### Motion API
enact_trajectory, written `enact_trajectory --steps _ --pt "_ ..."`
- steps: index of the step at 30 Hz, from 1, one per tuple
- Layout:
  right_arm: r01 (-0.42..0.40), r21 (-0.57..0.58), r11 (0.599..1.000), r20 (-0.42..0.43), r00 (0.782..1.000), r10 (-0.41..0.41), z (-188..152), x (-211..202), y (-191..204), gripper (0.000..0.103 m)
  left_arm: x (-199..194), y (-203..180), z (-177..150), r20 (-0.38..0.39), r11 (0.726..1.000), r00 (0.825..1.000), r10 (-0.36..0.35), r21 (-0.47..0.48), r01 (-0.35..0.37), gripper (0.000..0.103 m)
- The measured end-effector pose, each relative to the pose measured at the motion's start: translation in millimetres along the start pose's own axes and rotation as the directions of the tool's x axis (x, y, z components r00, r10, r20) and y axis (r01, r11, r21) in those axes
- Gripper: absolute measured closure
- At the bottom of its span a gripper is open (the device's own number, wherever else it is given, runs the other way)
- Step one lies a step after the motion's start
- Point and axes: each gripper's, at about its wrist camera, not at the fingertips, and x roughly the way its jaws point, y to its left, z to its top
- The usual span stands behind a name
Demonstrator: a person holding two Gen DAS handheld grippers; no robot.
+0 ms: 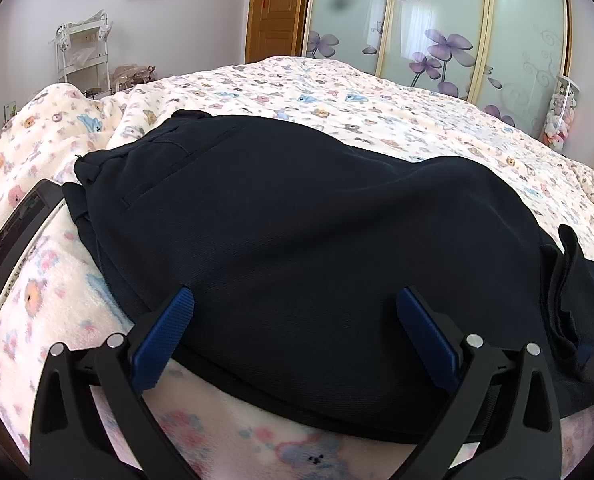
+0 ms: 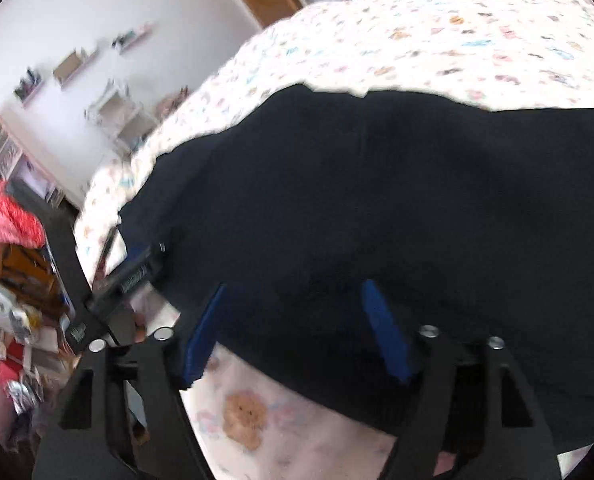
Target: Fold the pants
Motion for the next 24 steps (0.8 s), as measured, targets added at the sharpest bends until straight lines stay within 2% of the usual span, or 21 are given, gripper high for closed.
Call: enact_trajectory --steps 1,3,6,7,10,15,17,20,22,24 --pt "0.024 -0.043 0.999 0.001 1.000 -0.024 -2 2 5 0.031 0 0 0 0.001 1.000 1.000 -0.001 0.000 0.001 0.002" --pt "0.013 -0.031 0.999 0.015 1.000 -0.012 -5 -6 5 0.031 -1 1 0 0.002 1.000 1.000 -0.008 -0.004 0.008 0.002" --pt "-0.089 0.053 0.995 0.070 0.994 0.085 -10 -28 -7 0.031 -8 11 4 0.004 0.996 0.997 -0.082 -0.036 0.082 0.002" --pt "-0.103 0.049 0.993 0.108 0.989 0.097 -15 -40 -9 0.030 -13 18 8 -0.007 0.990 0.992 -0.129 -0.054 0.128 0.002" --pt "-0.093 -0.024 0.995 0.218 0.971 0.096 -34 -72 -16 0.019 -26 40 16 -0.029 0.978 0.982 -0.186 -0.106 0.182 0.002" --pt "-0.106 -0.061 0.993 0.337 0.934 0.120 -64 -100 -39 0.018 -32 87 31 -0.061 0.953 0.978 -0.202 -0.241 0.182 0.002" --pt "-0.114 -0.027 0.993 0.338 0.934 0.116 -63 -100 -47 0.018 -27 103 36 -0.090 0.938 0.975 -0.201 -0.306 0.165 0.002" --pt "-0.147 -0.006 0.989 0.332 0.933 0.141 -60 -94 -51 0.018 -18 119 35 -0.121 0.896 0.961 -0.250 -0.405 0.182 0.002" --pt "-0.140 -0.008 0.990 0.314 0.940 0.135 -62 -90 -51 0.018 -10 126 35 -0.131 0.866 0.950 -0.283 -0.460 0.194 0.002" --pt "-0.128 -0.026 0.991 0.299 0.945 0.130 -62 -86 -46 0.018 0 128 37 -0.146 0.850 0.942 -0.301 -0.489 0.196 0.002"
